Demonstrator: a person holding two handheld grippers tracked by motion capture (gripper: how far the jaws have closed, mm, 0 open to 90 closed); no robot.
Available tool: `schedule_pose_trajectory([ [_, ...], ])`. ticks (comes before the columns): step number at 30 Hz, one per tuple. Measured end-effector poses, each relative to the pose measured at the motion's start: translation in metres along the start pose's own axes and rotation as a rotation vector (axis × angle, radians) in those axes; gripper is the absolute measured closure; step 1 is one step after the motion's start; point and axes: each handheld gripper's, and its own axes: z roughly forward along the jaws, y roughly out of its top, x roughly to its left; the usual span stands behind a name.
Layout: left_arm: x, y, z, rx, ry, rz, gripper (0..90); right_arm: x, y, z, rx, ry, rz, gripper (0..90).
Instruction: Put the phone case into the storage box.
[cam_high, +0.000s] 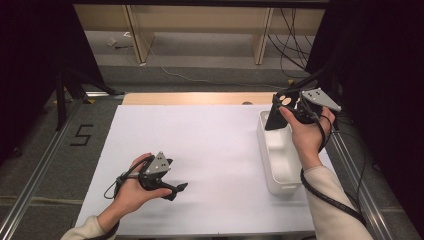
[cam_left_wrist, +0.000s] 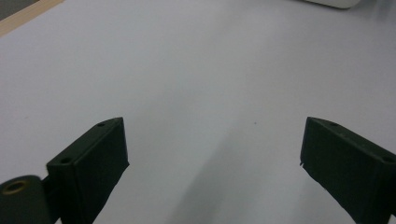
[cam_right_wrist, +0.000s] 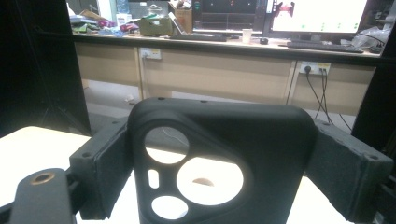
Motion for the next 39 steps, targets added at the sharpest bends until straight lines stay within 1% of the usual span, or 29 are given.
schedule_pose_trajectory([
  [28, 0.0, 0.0, 0.0, -0.001, -0.002, 0.003, 7.1, -0.008, 0.0, 0.02, 0.044, -0.031, 0.007, 15.0],
  [39, 0.0, 0.0, 0.0, -0.001, -0.003, 0.004, 7.1, -0.01, 0.0, 0.026, 0.052, -0.039, 0.01, 14.9],
])
